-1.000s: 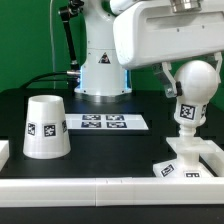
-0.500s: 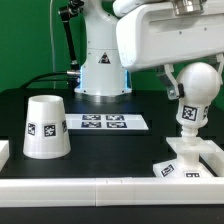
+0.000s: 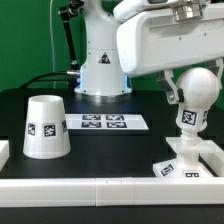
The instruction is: Assemble lamp
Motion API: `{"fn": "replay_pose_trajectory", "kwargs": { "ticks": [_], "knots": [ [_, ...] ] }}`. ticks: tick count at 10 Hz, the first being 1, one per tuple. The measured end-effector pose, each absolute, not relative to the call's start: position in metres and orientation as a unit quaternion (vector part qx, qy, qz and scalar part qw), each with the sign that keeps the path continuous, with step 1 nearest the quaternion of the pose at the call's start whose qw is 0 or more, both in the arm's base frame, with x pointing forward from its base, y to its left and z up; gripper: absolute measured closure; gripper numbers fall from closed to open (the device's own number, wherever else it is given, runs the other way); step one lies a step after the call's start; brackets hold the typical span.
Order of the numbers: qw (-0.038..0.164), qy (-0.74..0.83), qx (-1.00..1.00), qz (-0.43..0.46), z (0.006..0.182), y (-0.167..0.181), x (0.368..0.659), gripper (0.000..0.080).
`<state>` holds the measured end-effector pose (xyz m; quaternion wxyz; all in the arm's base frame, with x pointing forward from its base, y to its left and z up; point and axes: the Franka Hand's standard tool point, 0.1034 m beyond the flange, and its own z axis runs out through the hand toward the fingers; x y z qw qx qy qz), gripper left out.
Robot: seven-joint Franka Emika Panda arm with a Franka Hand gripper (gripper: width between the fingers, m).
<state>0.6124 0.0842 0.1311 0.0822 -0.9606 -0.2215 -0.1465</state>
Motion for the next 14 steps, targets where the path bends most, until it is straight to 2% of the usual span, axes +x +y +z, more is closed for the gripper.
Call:
{"fn": "replay_pose_trajectory", "kwargs": {
  "ticks": [2, 5, 11, 13, 14],
  "knots": [
    [0.08, -0.219, -0.961, -0.147, 0.125, 0.083, 0.612, 0.022],
    [0.07, -0.218, -0.959, -0.167, 0.125, 0.084, 0.614, 0.022],
    [0.016, -0.206, -0.949, -0.237, 0.119, 0.069, 0.602, 0.022],
    [0.016, -0.205, -0.949, -0.238, 0.119, 0.069, 0.603, 0.022],
    [0.016, -0.205, -0.949, -0.237, 0.119, 0.069, 0.602, 0.0149]
  ]
}}
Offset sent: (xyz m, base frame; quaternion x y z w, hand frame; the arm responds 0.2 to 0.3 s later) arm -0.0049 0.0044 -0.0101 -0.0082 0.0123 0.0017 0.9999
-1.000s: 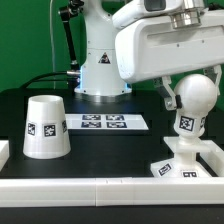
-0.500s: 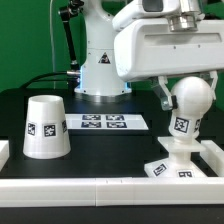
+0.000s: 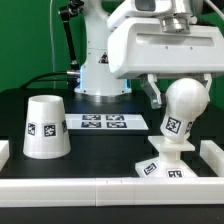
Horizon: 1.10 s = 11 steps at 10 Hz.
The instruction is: Assemble lamp
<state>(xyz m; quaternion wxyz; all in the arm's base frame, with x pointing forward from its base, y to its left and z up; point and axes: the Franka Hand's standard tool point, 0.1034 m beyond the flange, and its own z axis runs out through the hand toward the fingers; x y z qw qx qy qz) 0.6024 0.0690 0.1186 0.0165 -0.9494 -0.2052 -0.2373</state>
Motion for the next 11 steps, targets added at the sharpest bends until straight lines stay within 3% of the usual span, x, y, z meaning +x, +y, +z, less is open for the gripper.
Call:
{"fn": "replay_pose_trajectory", "kwargs": {
  "ticks": [3, 8, 11],
  "knots": [
    [0.016, -0.205, -0.949, -0.237, 0.119, 0.068, 0.602, 0.0101],
    [0.022, -0.205, -0.951, -0.229, 0.151, 0.066, 0.595, 0.01],
    [0.022, -0.204, -0.952, -0.227, 0.148, 0.065, 0.595, 0.01]
  ]
}}
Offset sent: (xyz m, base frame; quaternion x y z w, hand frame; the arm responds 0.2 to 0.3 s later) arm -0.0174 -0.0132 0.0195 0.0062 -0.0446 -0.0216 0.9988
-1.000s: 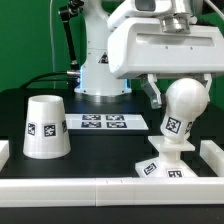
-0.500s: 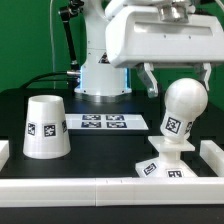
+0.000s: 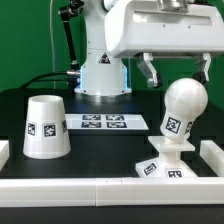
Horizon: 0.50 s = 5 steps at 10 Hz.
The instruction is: Assemble lamp
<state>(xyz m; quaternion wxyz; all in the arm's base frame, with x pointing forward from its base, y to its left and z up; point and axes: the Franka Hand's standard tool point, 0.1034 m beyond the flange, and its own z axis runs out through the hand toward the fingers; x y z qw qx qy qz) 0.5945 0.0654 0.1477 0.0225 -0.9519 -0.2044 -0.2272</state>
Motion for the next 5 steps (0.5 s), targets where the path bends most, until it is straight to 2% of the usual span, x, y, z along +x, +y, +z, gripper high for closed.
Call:
{"fn": "replay_pose_trajectory", "kwargs": {
  "ticks": [3, 5],
  "knots": [
    [0.034, -0.204, -0.957, -0.203, 0.144, 0.067, 0.592, 0.01],
    [0.055, -0.2, -0.969, -0.137, 0.143, 0.078, 0.588, 0.01]
  ]
}}
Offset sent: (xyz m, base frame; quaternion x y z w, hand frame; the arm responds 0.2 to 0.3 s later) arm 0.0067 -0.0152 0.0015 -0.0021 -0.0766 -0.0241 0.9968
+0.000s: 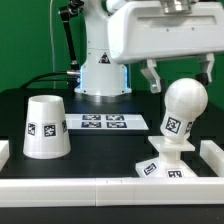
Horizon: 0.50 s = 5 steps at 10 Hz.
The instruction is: Assemble lamp
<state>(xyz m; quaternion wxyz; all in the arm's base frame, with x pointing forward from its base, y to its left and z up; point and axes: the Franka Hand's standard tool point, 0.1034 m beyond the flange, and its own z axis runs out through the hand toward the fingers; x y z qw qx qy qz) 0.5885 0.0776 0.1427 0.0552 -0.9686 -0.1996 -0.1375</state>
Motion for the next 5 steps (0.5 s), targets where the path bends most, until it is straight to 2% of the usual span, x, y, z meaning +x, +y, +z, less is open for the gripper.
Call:
{"fn": "replay_pose_trajectory", "kwargs": {
  "ticks": [5],
  "knots": [
    [0.069, -0.231, -0.97, 0.006, 0.1398, 0.0726, 0.5859, 0.01]
  ]
}}
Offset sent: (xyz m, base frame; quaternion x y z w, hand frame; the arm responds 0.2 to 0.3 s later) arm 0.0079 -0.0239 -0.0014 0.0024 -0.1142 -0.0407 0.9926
